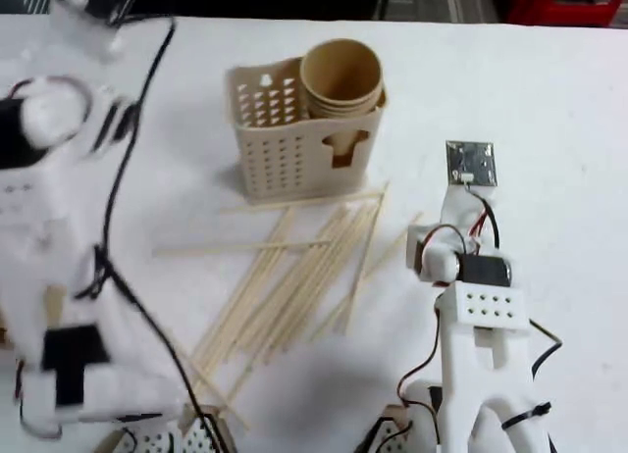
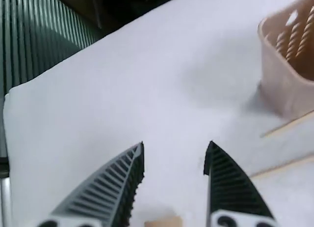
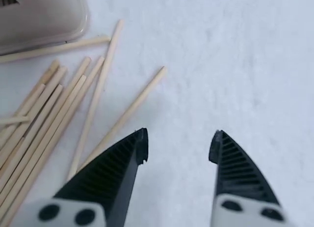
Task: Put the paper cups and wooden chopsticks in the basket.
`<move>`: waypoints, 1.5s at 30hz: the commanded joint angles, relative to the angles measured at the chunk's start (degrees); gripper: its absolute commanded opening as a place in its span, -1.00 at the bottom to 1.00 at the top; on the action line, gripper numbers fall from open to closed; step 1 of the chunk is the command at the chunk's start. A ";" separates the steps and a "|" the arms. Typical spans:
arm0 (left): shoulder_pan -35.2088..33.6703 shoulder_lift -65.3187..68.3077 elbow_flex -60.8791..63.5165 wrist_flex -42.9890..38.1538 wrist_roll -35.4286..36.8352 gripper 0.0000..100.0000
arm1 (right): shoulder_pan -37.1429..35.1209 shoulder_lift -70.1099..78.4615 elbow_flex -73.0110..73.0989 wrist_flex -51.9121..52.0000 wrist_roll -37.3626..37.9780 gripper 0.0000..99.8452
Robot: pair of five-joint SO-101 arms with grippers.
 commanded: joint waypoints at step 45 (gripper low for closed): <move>-48.13 -38.29 102.15 -57.76 -68.04 -0.59 | 0.13 -1.54 0.53 -2.07 0.00 -0.57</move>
